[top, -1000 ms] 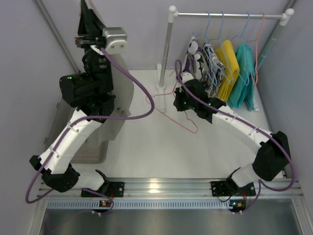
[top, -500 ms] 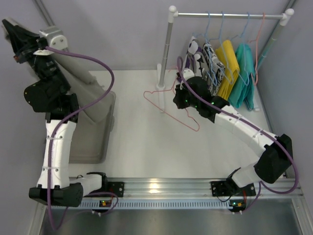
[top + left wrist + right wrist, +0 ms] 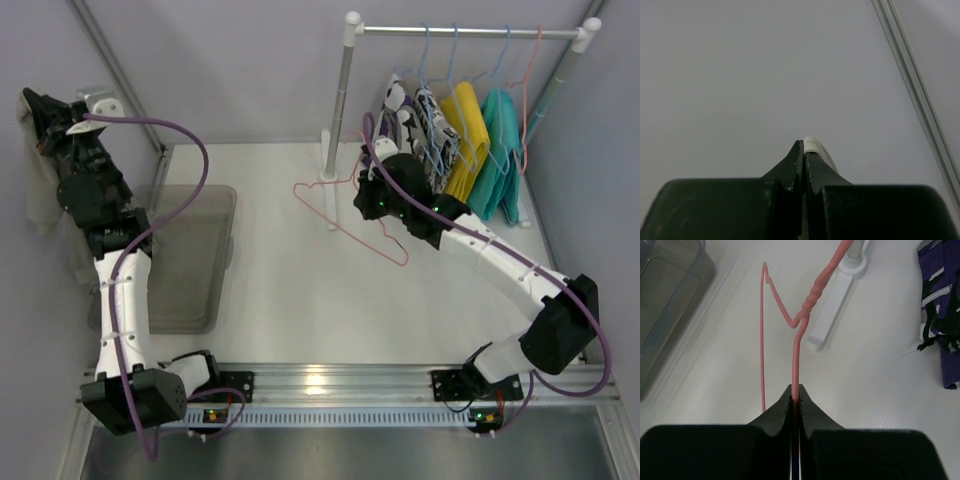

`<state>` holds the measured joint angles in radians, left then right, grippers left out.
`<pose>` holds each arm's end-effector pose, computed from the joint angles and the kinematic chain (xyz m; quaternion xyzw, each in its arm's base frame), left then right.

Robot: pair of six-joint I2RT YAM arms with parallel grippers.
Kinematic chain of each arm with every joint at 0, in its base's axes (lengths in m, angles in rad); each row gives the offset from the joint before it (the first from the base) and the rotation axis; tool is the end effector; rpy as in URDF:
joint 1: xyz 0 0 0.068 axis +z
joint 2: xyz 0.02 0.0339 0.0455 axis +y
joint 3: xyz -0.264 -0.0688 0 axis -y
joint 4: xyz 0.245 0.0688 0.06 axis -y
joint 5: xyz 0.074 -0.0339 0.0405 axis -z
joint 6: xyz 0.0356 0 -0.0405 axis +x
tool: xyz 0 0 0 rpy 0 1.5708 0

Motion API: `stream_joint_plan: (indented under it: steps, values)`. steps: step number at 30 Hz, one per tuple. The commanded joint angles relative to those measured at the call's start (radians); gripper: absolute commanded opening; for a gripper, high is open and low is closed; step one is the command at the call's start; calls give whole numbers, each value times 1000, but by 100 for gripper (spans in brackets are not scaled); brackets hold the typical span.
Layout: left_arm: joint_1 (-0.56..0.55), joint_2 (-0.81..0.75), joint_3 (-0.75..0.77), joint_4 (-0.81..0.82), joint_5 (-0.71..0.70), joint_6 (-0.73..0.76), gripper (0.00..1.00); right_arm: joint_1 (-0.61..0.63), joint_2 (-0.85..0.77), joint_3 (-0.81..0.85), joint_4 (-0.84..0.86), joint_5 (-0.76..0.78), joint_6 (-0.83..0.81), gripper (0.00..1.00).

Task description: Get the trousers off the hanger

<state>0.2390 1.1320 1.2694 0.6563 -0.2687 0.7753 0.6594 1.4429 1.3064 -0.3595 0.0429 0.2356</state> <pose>0.2098 0.0609 0.5227 -0.0201 0.3949 0.4898 0.7770 0.2646 0.2032 0.3493 -0.1699 0.8419 0.2048 0.4694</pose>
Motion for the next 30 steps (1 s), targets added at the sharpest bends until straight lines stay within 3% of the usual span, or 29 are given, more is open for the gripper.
stream_joint_plan:
  steps: [1, 6, 20, 30]
  values:
    - [17, -60, -2, 95, 57, -42, 0, 20, 1, 57, 17, 5, -15, 0]
    - [45, -55, -10, 101, 65, -65, 0, 20, -1, 57, 13, 6, -19, 0]
    - [43, 64, 249, -4, 108, -177, 0, 20, 11, 76, 10, 17, -16, 0]
    - [45, -61, -34, -6, 80, -163, 0, 20, 33, 108, -1, 20, -16, 0]
